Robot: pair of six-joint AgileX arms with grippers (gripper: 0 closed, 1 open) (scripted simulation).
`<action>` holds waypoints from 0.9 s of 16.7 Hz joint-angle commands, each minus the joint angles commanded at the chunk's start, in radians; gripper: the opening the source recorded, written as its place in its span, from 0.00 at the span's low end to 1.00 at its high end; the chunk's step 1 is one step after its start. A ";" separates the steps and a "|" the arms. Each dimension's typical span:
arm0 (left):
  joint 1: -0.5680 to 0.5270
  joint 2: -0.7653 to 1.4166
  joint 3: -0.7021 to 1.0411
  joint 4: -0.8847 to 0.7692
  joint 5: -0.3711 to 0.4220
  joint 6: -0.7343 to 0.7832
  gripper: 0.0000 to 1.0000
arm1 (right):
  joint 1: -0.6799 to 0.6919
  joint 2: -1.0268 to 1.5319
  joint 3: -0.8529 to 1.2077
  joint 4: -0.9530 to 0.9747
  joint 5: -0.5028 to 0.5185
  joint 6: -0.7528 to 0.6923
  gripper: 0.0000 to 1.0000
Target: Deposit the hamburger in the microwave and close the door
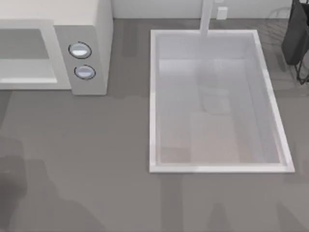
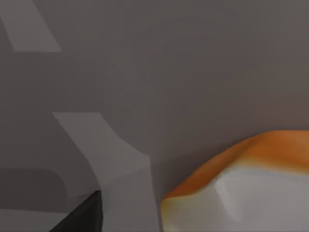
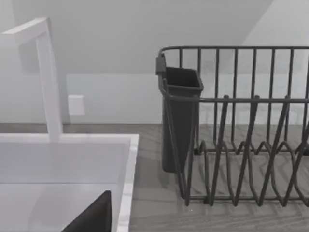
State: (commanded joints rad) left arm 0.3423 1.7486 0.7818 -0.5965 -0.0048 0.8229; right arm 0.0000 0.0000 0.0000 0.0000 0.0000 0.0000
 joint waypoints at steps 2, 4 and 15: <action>0.000 0.004 -0.003 0.005 0.000 0.000 1.00 | 0.000 0.000 0.000 0.000 0.000 0.000 1.00; 0.000 0.004 -0.003 0.005 0.000 0.000 1.00 | 0.000 0.000 0.000 0.000 0.000 0.000 1.00; 0.000 0.004 -0.003 0.005 0.000 0.000 0.17 | 0.000 0.000 0.000 0.000 0.000 0.000 1.00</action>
State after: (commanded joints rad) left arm 0.3425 1.7522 0.7789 -0.5916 -0.0048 0.8232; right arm 0.0000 0.0000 0.0000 0.0000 0.0000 0.0000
